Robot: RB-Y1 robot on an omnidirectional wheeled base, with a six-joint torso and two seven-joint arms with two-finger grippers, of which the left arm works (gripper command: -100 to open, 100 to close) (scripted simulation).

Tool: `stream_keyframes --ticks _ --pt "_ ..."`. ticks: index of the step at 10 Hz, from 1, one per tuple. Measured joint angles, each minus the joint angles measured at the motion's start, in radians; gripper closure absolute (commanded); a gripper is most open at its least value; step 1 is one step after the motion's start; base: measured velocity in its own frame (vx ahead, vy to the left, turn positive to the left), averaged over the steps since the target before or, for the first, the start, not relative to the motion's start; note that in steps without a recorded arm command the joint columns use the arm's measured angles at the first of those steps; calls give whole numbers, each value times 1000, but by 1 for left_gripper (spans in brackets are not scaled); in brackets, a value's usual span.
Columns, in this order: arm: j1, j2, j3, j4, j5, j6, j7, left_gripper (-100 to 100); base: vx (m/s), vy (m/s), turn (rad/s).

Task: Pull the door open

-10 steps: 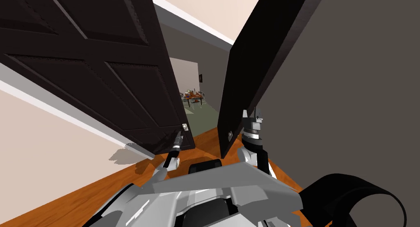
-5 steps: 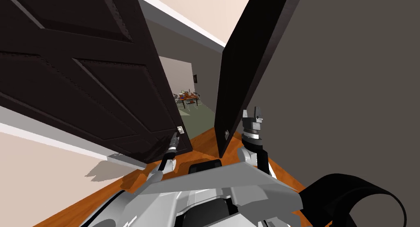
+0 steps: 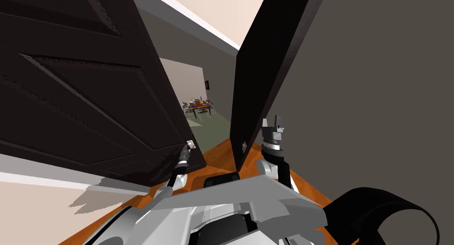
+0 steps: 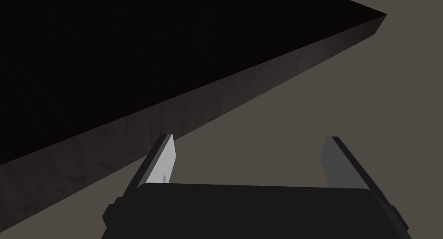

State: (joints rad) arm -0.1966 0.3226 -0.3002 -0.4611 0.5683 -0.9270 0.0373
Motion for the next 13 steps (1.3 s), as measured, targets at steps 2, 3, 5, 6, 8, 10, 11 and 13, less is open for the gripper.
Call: stream_keyframes --ticks 2,3,5,6,8,10,11,13 --pt "-20 6 7 55 3 -23 22 -100 171 6 -86" --pt "-1 14 16 22 8 -14 16 -100 53 9 -39" --pt "1 13 16 21 9 -11 15 100 -34 -5 5" --pt "4 12 15 24 8 -9 15 100 -5 -4 16" --pt "2 11 15 24 8 -11 16 100 0 0 0" --pt "2 11 15 24 8 -11 16 100 -63 12 -51" --pt "4 19 9 17 5 -12 22 100 -225 54 -143" --pt "14 33 -6 -8 -2 -11 35 100 -243 56 -110"
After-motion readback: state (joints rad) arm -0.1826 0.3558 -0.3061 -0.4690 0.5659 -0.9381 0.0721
